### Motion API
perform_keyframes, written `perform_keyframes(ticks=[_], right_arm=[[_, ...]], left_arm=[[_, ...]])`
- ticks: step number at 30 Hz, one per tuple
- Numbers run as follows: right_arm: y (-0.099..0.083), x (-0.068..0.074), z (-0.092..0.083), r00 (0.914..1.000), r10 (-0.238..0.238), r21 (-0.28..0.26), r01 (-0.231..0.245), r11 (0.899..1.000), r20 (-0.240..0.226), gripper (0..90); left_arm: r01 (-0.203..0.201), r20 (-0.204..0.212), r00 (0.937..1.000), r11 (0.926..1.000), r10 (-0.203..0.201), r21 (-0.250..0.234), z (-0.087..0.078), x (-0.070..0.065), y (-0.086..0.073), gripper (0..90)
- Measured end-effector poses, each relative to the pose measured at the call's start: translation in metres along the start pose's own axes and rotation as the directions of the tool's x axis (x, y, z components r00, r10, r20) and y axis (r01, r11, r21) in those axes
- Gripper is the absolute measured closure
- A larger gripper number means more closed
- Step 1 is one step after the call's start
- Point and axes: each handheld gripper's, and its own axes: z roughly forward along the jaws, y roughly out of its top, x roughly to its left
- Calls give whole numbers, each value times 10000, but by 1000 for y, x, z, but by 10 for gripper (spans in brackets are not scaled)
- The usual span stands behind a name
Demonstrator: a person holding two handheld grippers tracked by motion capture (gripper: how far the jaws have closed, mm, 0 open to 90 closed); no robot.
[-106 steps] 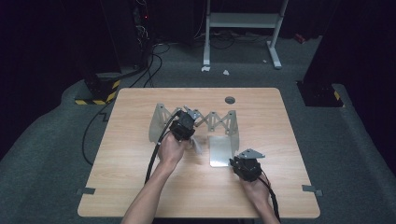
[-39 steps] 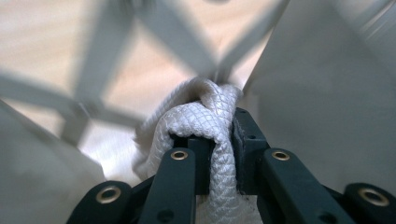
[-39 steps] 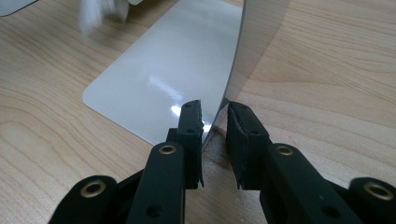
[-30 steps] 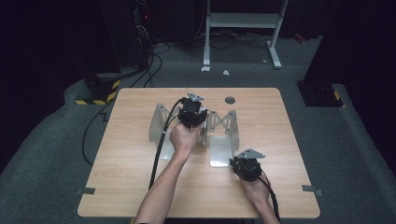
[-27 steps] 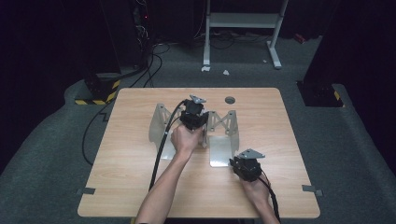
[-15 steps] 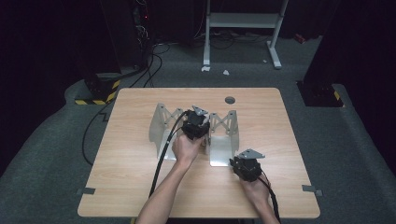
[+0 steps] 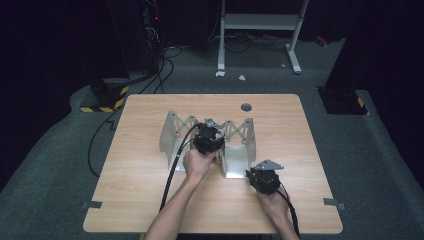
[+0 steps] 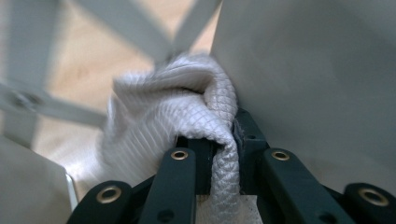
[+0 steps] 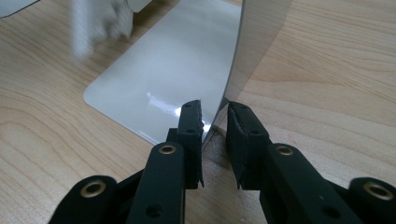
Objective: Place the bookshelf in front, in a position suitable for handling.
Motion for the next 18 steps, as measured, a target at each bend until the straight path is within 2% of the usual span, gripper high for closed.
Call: perform_keyframes(ticks=[5, 7, 10, 13, 15, 16, 17, 18], right_arm=[[0, 1, 0, 10000, -26, -8, 26, 10000, 68, 761], [0, 1, 0, 10000, -26, -5, 26, 10000, 65, 761], [0, 1, 0, 10000, -26, -4, 26, 10000, 65, 761], [0, 1, 0, 10000, 3, -7, -3, 10000, 43, 760], [0, 1, 0, 10000, 22, -11, -22, 10000, 38, 760], [0, 1, 0, 10000, 22, -11, -22, 10000, 38, 760], [0, 0, 0, 10000, 12, -8, -12, 10000, 37, 760], [0, 0, 0, 10000, 12, -8, -12, 10000, 37, 760]], left_arm=[[-564, 434, 9973, 9964, 592, -634, -39, -13, 12, 797], [-664, 409, 9968, 9960, 690, -603, -40, -15, 12, 797], [-736, 455, 9961, 9965, 754, -403, -35, -18, 8, 798], [-816, 435, 9958, 9966, 811, 112, -21, -21, -3, 798], [-725, 489, 9964, 9951, 694, 665, -5, -20, -19, 798], [-725, 489, 9964, 9951, 694, 665, -5, -20, -19, 798], [-678, 471, 9969, 9919, 630, 1075, 6, -19, -29, 798], [-678, 471, 9969, 9919, 630, 1075, 6, -19, -29, 798]])
